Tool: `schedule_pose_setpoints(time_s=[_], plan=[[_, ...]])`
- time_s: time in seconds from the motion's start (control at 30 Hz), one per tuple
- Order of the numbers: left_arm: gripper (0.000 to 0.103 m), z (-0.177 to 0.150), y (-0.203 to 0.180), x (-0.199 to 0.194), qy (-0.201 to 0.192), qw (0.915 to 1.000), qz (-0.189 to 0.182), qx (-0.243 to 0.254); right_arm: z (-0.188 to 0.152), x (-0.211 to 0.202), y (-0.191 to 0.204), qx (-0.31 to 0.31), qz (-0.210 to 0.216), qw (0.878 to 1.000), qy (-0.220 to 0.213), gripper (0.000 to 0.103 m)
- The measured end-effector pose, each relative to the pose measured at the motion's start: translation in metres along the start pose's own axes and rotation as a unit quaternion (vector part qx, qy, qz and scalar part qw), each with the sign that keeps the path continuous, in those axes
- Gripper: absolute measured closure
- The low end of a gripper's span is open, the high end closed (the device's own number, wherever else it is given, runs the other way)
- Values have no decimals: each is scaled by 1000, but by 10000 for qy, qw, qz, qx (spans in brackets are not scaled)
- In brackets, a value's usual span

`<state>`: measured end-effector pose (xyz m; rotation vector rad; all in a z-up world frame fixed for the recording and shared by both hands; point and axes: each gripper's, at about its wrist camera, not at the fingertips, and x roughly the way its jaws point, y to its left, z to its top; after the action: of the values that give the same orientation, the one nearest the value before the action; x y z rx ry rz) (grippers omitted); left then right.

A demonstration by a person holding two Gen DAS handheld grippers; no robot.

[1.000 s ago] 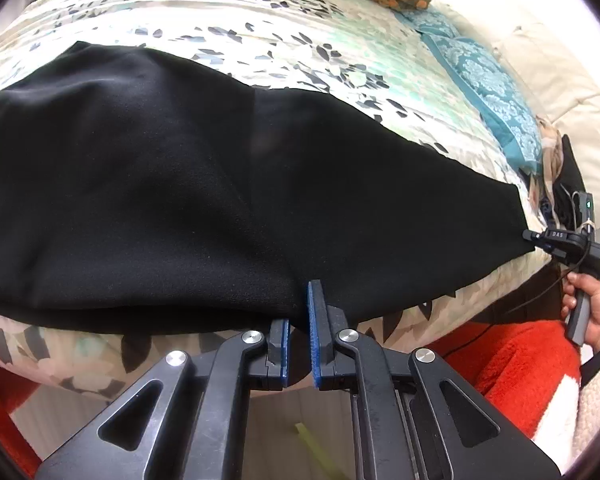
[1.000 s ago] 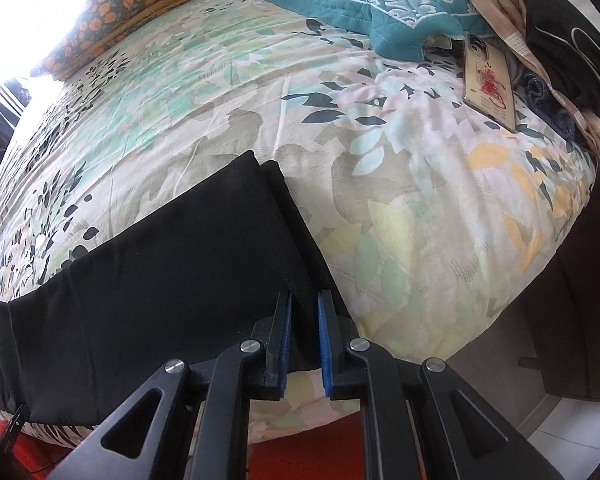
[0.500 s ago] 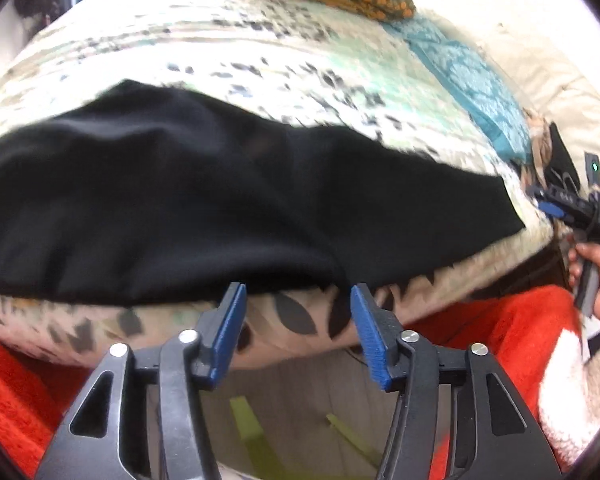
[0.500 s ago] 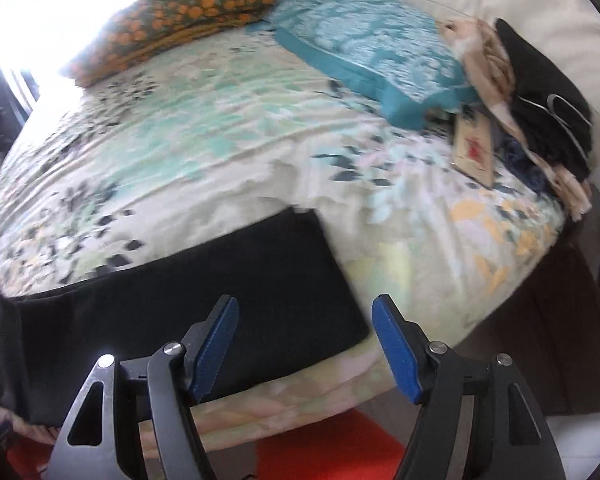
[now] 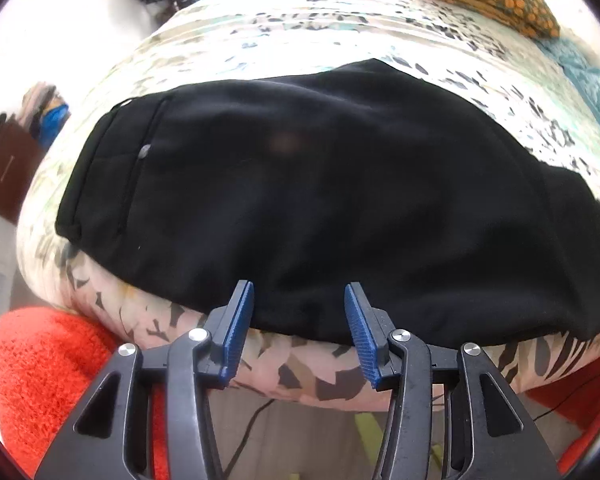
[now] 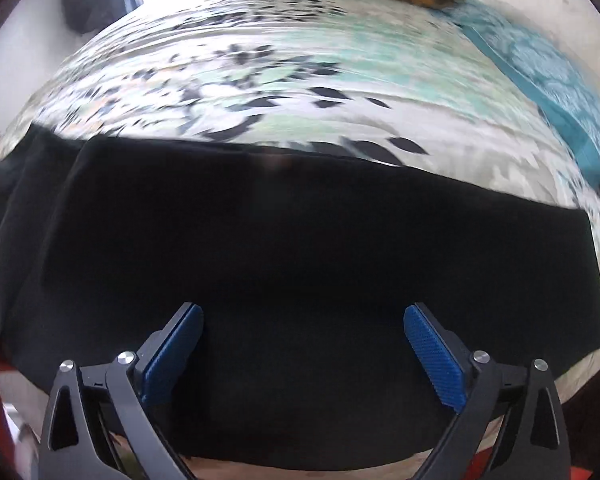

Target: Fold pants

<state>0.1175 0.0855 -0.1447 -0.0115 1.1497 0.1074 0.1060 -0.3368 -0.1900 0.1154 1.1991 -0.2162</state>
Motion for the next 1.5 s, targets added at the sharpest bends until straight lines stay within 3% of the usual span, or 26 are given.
schedule_pose_setpoints(time_s=[0.07, 0.17, 0.2, 0.27, 0.37, 0.43, 0.5, 0.53, 0.57, 0.6, 0.67, 0.73, 0.8, 0.83, 0.9, 0.93, 0.97, 1.03, 1.07, 1.13, 1.23, 1.33, 1.43, 1.47, 1.5], plan=[[49, 6, 10, -6, -218, 9995, -180, -108, 5, -9, -19, 281, 109, 9995, -15, 5], [36, 25, 20, -5, -642, 9979, -35, 97, 4, -32, -29, 406, 427, 9974, -417, 5], [36, 29, 22, 2, -643, 9977, 106, 187, 5, -37, -27, 461, 679, 9955, -478, 5], [38, 33, 31, 26, -271, 9977, 557, 268, 14, -38, -9, 455, 1319, 9893, -423, 5], [36, 32, 45, 33, -164, 9977, 660, -5, 19, -37, 52, -292, 1999, 9791, -220, 5], [35, 32, 48, 33, -126, 9969, 773, -53, 23, -29, 103, -1152, 1541, 9811, -180, 6], [30, 32, 53, 35, -105, 9962, 862, -94, 31, 2, 141, -1804, 543, 9820, 102, 4], [28, 29, 52, 33, -104, 9956, 919, -117, 41, 20, 143, -1750, 380, 9834, 285, 0], [25, 28, 54, 31, -103, 9949, 990, -154, 57, 28, 135, -1363, 391, 9896, 243, 0], [25, 32, 54, 35, -88, 9946, 1007, -224, 73, 31, 124, -981, 142, 9949, 162, 0], [25, 32, 61, 34, -74, 9956, 853, -378, 95, 31, 105, -403, -172, 9989, 167, 4], [25, 33, 59, 37, -146, 9957, 796, -447, 101, 11, 100, -274, 161, 9995, 61, 9], [26, 31, 56, 36, -215, 9952, 826, -476, 93, -17, 111, -429, 965, 9944, -40, 9], [26, 30, 55, 34, -261, 9951, 824, -487, 85, -26, 121, -422, 1664, 9851, 24, 9], [28, 29, 53, 31, -334, 9956, 722, -499, 67, -30, 139, -215, 3258, 9441, 461, 9], [28, 29, 51, 30, -371, 9959, 662, -491, 58, -26, 151, -130, 3748, 9239, 756, 9], [28, 29, 50, 30, -384, 9961, 645, -463, 53, -18, 161, -58, 3901, 9162, 917, 9], [28, 26, 50, 29, -338, 9962, 695, -394, 57, 13, 175, 16, 3699, 9221, 1134, 9], [28, 25, 51, 30, -323, 9964, 679, -399, 64, 33, 176, 116, 3527, 9274, 1238, 15], [26, 24, 56, 30, -298, 9961, 663, -493, 87, 45, 164, 629, 3504, 9303, 882, 17], [25, 24, 65, 29, -294, 9955, 593, -679, 120, 28, 149, 1148, 3010, 9461, 321, 17], [26, 25, 66, 24, -404, 9947, 606, -720, 122, 5, 159, 753, 3652, 9270, 396, 17], [27, 25, 58, 12, -706, 9948, 467, -559, 88, 10, 178, 427, 4104, 9044, 1090, 12], [27, 25, 52, 6, -835, 9950, 355, -415, 75, 17, 182, 342, 3976, 9091, 1197, 12], [27, 22, 43, 1, -968, 9947, 269, -228, 68, 28, 181, 243, 3607, 9247, 1193, 18]])
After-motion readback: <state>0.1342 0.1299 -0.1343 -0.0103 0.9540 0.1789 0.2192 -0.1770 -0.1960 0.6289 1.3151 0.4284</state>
